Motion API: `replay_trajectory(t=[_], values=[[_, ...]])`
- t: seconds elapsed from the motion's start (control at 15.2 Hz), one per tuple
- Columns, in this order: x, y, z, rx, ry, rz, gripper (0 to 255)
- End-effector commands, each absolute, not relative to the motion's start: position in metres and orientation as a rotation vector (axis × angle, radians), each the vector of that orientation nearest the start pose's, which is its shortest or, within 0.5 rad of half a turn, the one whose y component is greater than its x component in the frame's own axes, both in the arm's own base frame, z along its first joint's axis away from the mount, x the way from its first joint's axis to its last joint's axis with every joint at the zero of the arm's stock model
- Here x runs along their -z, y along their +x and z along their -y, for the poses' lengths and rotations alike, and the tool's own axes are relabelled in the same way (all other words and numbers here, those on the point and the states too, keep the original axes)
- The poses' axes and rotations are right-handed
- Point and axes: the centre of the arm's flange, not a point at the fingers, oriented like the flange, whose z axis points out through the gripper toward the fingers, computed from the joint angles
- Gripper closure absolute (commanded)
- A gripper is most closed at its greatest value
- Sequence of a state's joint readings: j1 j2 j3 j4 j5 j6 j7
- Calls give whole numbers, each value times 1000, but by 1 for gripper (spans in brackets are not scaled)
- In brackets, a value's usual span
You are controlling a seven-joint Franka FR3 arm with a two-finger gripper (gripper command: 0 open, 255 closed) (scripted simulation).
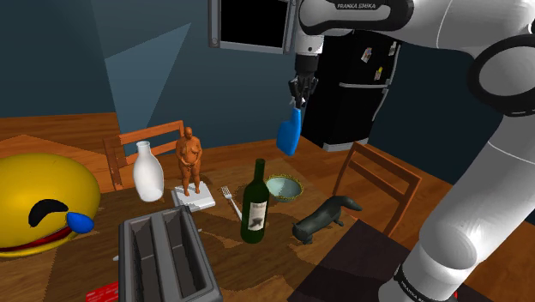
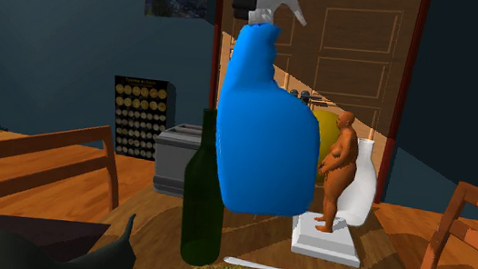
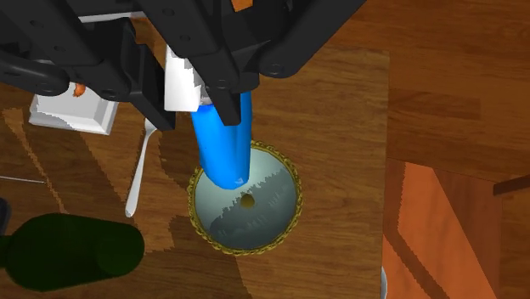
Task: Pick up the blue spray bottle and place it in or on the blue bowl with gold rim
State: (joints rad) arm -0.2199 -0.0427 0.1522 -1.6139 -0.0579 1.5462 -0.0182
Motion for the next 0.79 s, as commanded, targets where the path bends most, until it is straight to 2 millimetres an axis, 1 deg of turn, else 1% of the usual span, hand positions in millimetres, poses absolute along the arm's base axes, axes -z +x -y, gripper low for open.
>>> replay_trajectory(t=[0.0, 0.73], values=[[-615, 536, 41, -44, -3204, -80, 255], [-557, 536, 41, -44, -3204, -80, 255]])
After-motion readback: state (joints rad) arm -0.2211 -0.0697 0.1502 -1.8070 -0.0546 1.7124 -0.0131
